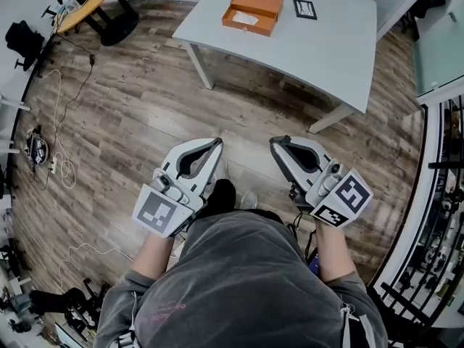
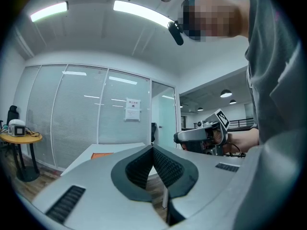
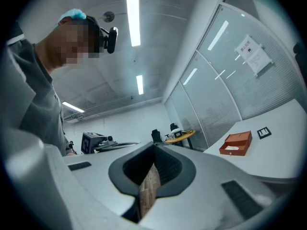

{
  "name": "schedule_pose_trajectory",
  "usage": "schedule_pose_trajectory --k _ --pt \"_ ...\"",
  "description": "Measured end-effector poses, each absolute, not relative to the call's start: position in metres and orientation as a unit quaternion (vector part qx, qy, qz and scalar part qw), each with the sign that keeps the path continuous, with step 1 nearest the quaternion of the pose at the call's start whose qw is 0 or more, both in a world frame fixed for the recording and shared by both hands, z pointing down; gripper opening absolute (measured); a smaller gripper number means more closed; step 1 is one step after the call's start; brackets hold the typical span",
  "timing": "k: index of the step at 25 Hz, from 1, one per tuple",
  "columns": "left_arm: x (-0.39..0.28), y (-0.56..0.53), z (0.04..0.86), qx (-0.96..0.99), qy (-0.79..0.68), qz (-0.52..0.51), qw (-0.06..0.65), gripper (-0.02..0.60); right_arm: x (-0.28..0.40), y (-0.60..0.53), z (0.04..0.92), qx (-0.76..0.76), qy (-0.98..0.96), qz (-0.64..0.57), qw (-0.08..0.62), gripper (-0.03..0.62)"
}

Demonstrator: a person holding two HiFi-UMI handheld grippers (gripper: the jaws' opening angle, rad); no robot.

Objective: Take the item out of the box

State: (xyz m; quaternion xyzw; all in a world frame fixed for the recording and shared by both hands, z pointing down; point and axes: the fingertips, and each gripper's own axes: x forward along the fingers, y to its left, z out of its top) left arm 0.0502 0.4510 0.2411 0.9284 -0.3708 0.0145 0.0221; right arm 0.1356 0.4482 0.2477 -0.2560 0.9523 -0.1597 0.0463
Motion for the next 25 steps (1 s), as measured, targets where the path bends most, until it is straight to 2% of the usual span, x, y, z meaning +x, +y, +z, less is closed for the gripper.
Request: schedule_pose_trajectory --k 25 --pt "-0.046 0.285 0.258 0.937 -0.347 0.003 0.040 0.006 0.037 0.291 0.256 -0.285 0.944 -0.164 0.034 0.005"
